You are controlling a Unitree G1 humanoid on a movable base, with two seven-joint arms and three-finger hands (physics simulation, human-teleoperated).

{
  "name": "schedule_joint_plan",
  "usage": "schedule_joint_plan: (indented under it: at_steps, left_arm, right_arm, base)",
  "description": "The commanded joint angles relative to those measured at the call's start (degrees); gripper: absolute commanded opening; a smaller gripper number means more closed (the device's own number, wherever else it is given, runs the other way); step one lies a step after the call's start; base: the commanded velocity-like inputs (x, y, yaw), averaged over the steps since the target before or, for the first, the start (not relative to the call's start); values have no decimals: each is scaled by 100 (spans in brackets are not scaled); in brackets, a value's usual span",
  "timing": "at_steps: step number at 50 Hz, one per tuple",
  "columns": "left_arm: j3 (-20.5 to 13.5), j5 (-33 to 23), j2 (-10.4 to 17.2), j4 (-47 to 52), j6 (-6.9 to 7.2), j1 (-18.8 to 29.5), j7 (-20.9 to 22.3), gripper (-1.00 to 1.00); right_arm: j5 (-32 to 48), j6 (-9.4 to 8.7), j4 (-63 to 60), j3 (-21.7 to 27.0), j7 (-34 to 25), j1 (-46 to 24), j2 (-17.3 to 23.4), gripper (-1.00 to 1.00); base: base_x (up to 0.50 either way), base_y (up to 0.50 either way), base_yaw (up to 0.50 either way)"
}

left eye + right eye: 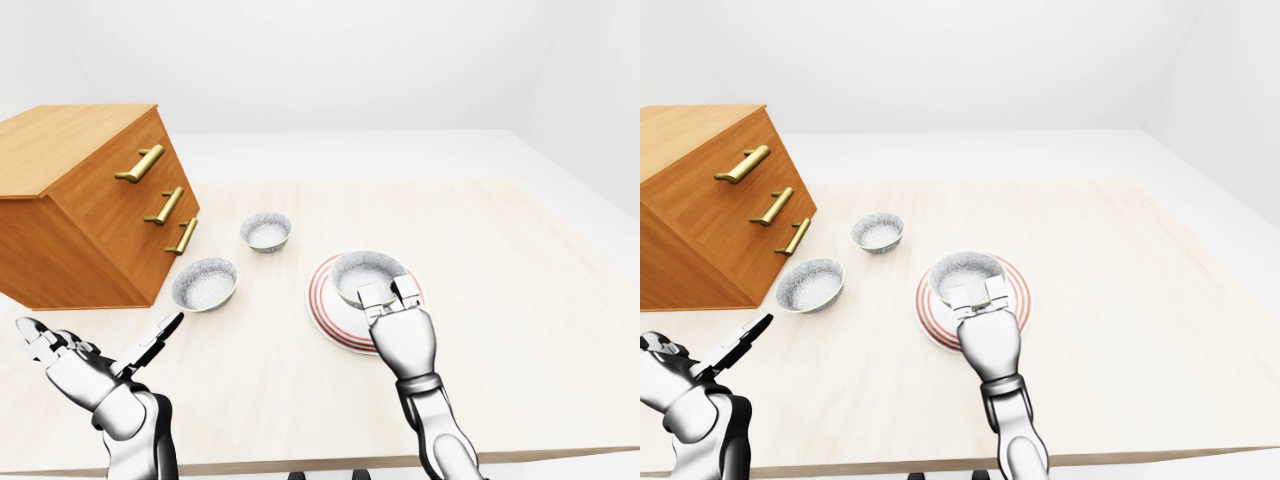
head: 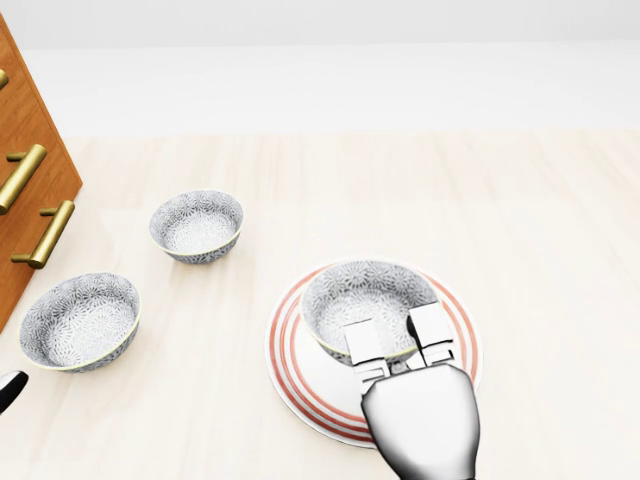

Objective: Put the bowl at the front on the plate.

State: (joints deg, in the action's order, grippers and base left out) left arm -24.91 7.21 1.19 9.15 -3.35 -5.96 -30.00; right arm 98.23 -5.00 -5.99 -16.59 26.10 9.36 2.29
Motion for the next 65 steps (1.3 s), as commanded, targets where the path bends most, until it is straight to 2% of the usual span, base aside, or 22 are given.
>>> schedule_joint_plan:
  at_steps: [1,6,20,22,27,34,36,39,40,41,42,43,49,59,65]
  left_arm:
    - [8,-4,6,-14,-3,6,0,100]
    - [5,8,9,-65,-51,15,0,100]
    - [6,22,6,-20,-30,-4,0,100]
    - [7,17,2,-58,-68,3,0,100]
    - [8,21,2,-5,-26,-11,0,100]
    - [12,8,4,-68,-69,8,0,100]
    - [10,15,4,0,-18,-12,0,100]
    - [12,4,3,-34,-36,0,0,100]
    - [15,-3,7,-79,-66,16,0,100]
    - [17,-2,10,-94,-76,21,0,100]
    - [17,4,12,-72,-58,15,0,100]
    - [15,14,9,9,0,-10,0,100]
    - [-1,21,-7,67,34,-23,0,100]
    - [2,19,4,-46,-43,15,0,100]
    - [3,30,8,-34,-40,7,0,100]
  right_arm:
    - [-53,0,96,33,323,54,2,-100]
    - [-78,0,90,-7,364,110,5,-100]
    - [-119,0,151,16,390,66,35,-100]
    - [-137,0,208,20,390,72,28,-100]
    - [-77,0,135,12,390,59,36,-100]
    - [-56,0,157,54,331,-12,42,-100]
    - [-54,0,162,65,320,-28,39,-100]
    - [-60,0,184,82,325,-55,23,-100]
    - [-77,0,191,90,334,-54,19,-95]
    - [-60,0,196,92,337,-54,17,-44]
    - [-51,0,169,101,341,-52,19,84]
    - [-43,0,147,107,309,-56,14,100]
    - [6,0,92,99,253,-58,4,100]
    - [15,0,-34,118,201,-21,24,100]
    - [69,0,-114,118,174,-1,17,100]
  base:
    - [0,0,0]
    - [0,0,0]
    - [0,0,0]
    - [0,0,0]
    - [0,0,0]
    - [0,0,0]
    - [0,0,0]
    - [0,0,0]
    - [0,0,0]
    - [0,0,0]
    - [0,0,0]
    - [0,0,0]
    - [0,0,0]
    - [0,0,0]
    - [0,0,0]
